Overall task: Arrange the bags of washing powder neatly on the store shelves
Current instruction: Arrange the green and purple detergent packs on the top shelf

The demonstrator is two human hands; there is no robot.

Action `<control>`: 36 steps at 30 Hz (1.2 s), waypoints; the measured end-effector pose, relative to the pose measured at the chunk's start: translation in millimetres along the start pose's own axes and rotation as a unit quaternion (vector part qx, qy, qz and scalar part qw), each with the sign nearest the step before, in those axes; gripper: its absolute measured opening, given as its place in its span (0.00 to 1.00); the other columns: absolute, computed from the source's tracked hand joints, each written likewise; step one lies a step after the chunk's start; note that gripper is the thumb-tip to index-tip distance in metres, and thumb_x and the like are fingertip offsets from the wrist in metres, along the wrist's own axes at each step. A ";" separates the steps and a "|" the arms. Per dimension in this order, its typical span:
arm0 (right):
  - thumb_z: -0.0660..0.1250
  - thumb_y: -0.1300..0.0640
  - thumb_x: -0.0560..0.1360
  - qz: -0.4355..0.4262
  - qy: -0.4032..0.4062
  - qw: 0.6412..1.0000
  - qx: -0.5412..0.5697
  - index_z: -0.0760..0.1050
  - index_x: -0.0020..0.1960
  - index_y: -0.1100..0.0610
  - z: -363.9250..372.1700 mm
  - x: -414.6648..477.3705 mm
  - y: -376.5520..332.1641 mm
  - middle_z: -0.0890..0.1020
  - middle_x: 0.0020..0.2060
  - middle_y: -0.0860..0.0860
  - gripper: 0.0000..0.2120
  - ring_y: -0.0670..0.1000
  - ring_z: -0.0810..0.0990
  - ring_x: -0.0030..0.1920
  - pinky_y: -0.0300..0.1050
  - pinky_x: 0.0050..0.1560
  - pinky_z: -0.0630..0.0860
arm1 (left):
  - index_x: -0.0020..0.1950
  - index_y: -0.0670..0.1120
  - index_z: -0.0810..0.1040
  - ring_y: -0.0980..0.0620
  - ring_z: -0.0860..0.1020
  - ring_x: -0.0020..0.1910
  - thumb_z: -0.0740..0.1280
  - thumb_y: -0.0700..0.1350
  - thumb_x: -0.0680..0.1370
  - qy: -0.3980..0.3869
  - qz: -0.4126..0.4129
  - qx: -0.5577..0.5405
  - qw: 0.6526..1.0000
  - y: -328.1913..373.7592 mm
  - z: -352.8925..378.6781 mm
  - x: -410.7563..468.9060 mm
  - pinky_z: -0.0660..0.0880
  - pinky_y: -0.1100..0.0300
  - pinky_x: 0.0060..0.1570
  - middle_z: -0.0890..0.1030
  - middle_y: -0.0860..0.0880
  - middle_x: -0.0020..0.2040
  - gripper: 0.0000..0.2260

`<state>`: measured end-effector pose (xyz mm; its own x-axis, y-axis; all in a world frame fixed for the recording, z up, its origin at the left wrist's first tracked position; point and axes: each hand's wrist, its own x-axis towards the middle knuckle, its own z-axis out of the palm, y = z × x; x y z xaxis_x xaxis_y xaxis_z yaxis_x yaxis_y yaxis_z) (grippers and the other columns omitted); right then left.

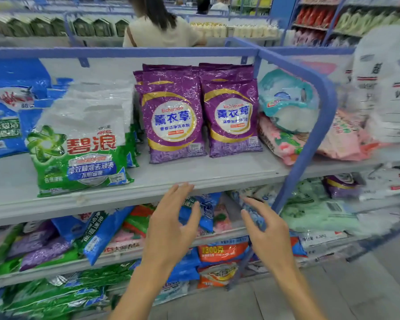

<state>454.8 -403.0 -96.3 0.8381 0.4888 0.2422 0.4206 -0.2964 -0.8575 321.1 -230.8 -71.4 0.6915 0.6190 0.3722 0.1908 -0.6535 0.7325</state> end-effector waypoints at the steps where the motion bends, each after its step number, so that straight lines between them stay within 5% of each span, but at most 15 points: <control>1: 0.70 0.55 0.80 0.007 0.009 1.000 -0.006 0.80 0.64 0.45 -10.8 -6.0 9.6 0.80 0.61 0.34 0.14 0.27 0.73 0.62 0.24 0.59 0.69 | 0.73 0.53 0.75 0.60 0.66 0.76 0.71 0.47 0.80 -0.010 0.005 -0.004 1.000 5.0 12.4 -9.1 0.62 0.65 0.74 0.74 0.60 0.71 0.21; 6: 0.71 0.55 0.79 0.053 0.042 0.997 -0.024 0.79 0.62 0.41 -80.7 -40.4 61.1 0.80 0.57 0.34 0.15 0.30 0.76 0.55 0.23 0.54 0.68 | 0.70 0.50 0.78 0.56 0.71 0.73 0.73 0.46 0.78 -0.060 0.020 -0.010 0.998 37.0 88.0 -43.2 0.68 0.56 0.71 0.75 0.60 0.68 0.20; 8: 0.72 0.53 0.79 0.083 0.050 0.995 -0.022 0.79 0.63 0.40 -112.9 -54.2 86.1 0.81 0.55 0.34 0.15 0.39 0.78 0.50 0.34 0.55 0.74 | 0.69 0.48 0.79 0.54 0.73 0.71 0.74 0.45 0.77 -0.083 0.028 -0.009 0.996 56.0 121.8 -54.4 0.69 0.55 0.71 0.76 0.58 0.67 0.19; 12: 0.72 0.52 0.78 0.109 0.071 0.991 -0.039 0.80 0.65 0.46 -179.1 -77.6 131.7 0.82 0.60 0.39 0.16 0.41 0.78 0.62 0.44 0.66 0.73 | 0.65 0.45 0.82 0.56 0.75 0.65 0.67 0.53 0.77 -0.112 0.072 -0.013 0.991 105.6 185.4 -75.6 0.62 0.73 0.69 0.79 0.55 0.63 0.20; 19: 0.70 0.47 0.79 0.159 0.059 0.983 -0.063 0.76 0.68 0.43 -269.6 -109.2 198.2 0.76 0.63 0.35 0.18 0.35 0.72 0.65 0.34 0.67 0.65 | 0.65 0.46 0.82 0.49 0.79 0.65 0.69 0.51 0.76 -0.170 0.051 0.007 0.984 157.5 273.5 -122.8 0.75 0.50 0.65 0.82 0.51 0.63 0.19; 30: 0.65 0.46 0.82 0.188 0.005 0.976 -0.107 0.72 0.74 0.46 -331.2 -58.9 268.0 0.73 0.71 0.41 0.20 0.43 0.68 0.73 0.43 0.73 0.64 | 0.72 0.49 0.76 0.53 0.73 0.71 0.68 0.49 0.81 -0.233 0.030 0.072 0.969 180.3 360.9 -82.2 0.69 0.56 0.71 0.78 0.53 0.69 0.19; 36: 0.64 0.46 0.83 0.171 -0.016 0.976 -0.136 0.71 0.75 0.47 -354.0 12.0 304.8 0.73 0.72 0.43 0.21 0.44 0.68 0.73 0.40 0.70 0.61 | 0.70 0.43 0.77 0.45 0.76 0.68 0.67 0.46 0.81 -0.226 0.043 0.094 0.969 185.5 447.6 7.9 0.70 0.53 0.68 0.80 0.45 0.67 0.17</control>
<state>716.0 -777.9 -194.0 0.9361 0.3473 -0.0555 0.1981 -0.6511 -0.7327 673.8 -542.1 -187.8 0.9368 0.3324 0.1094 0.2123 -0.7883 0.5775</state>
